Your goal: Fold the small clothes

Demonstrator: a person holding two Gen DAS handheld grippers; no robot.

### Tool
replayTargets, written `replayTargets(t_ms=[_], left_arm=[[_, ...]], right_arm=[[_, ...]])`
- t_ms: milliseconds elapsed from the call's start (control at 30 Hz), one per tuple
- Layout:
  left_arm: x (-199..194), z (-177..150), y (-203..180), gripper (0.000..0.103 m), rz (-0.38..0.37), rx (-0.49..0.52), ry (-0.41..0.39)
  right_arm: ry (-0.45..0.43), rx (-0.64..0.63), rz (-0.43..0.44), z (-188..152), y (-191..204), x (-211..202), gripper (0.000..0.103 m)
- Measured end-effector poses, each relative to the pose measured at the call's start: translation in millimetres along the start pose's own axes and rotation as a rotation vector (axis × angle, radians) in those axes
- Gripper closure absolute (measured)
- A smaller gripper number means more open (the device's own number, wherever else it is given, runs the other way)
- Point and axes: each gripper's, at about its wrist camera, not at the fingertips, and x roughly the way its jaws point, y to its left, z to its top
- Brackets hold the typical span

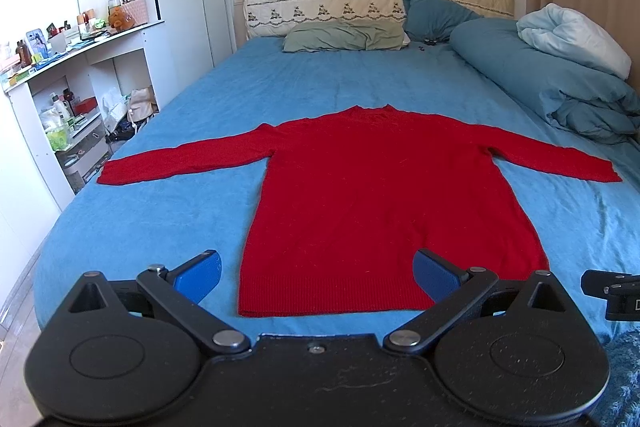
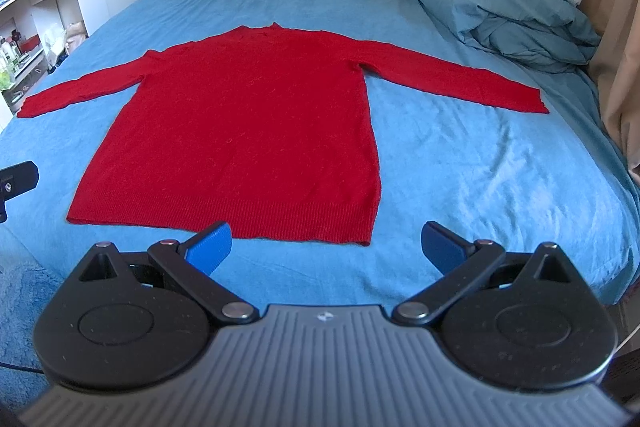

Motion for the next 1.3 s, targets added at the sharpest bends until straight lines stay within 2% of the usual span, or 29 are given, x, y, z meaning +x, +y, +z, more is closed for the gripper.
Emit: replayTargets(t_ms=[1300], left_arm=[[-0.2,-0.6,0.9,0.0,-0.003,-0.003,-0.002]], right_arm=[[-0.01,-0.008,0.005,1.2,4.7,-2.5,0.0]])
